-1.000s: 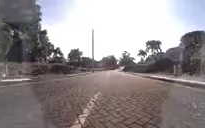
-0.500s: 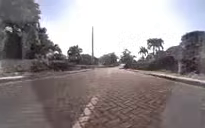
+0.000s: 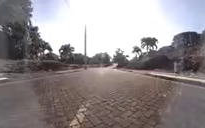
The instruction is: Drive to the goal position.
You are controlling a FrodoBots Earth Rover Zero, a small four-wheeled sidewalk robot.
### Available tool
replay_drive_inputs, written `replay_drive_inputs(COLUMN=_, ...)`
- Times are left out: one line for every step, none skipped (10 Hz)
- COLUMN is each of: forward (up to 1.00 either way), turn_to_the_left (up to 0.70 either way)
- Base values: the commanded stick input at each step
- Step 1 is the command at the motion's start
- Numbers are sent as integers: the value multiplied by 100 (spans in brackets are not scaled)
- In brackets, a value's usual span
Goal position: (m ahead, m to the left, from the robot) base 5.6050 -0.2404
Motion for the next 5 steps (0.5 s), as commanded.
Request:
replay_drive_inputs(forward=100, turn_to_the_left=0)
replay_drive_inputs(forward=100, turn_to_the_left=0)
replay_drive_inputs(forward=100, turn_to_the_left=0)
replay_drive_inputs(forward=100, turn_to_the_left=0)
replay_drive_inputs(forward=100, turn_to_the_left=0)
